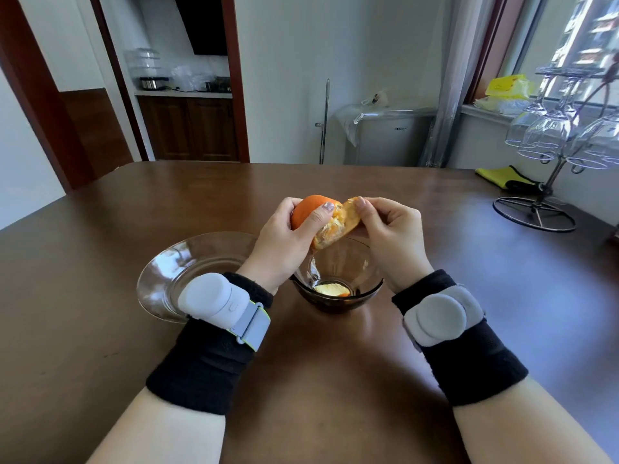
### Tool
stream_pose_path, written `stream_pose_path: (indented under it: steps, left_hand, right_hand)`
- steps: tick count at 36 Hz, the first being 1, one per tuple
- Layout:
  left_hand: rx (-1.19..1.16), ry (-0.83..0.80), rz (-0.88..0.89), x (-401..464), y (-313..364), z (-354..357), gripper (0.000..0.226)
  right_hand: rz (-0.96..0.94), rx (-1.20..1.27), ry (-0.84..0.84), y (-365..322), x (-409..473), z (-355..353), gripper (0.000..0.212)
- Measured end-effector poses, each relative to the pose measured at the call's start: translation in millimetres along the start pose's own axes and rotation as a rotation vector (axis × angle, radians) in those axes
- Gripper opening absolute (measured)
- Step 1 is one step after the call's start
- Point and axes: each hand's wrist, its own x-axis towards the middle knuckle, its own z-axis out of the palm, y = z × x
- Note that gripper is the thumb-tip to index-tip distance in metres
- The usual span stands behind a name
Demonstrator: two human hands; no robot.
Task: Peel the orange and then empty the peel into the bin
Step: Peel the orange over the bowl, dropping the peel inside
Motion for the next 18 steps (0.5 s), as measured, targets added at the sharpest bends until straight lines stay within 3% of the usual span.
stream_pose_path:
  steps: [4,7,10,14,18]
  left_hand:
    - [-0.170,-0.027,-0.096,0.7,3.4,1.7,0.036]
    - [-0.305,-0.051,-0.181,-0.8,8.6,1.3,0.035]
    - [-0.331,-0.068,-0.174,-1.1,7.6,1.0,0.031]
    - [-0.168,-0.001,-0.052,-1.9,2.6,2.0,0.059]
    - [-0.138,0.048,-0.041,0.0,0.0,-0.3,0.052]
  right_hand:
    - [0.219,0.370,-0.030,-4.9,-0.8,0.3,0.021]
    - [0.270,0.525,-0.075,-6.1,-0.2,-0.2,0.024]
    - [0.274,0.546,-0.109,-5.1,-1.3,0.9,0.024]
    - [0.260,0.543,-0.147,-4.9,-3.7,4.6,0.022]
    - [0.278,0.586,-0.168,-5.9,-3.5,3.8,0.023]
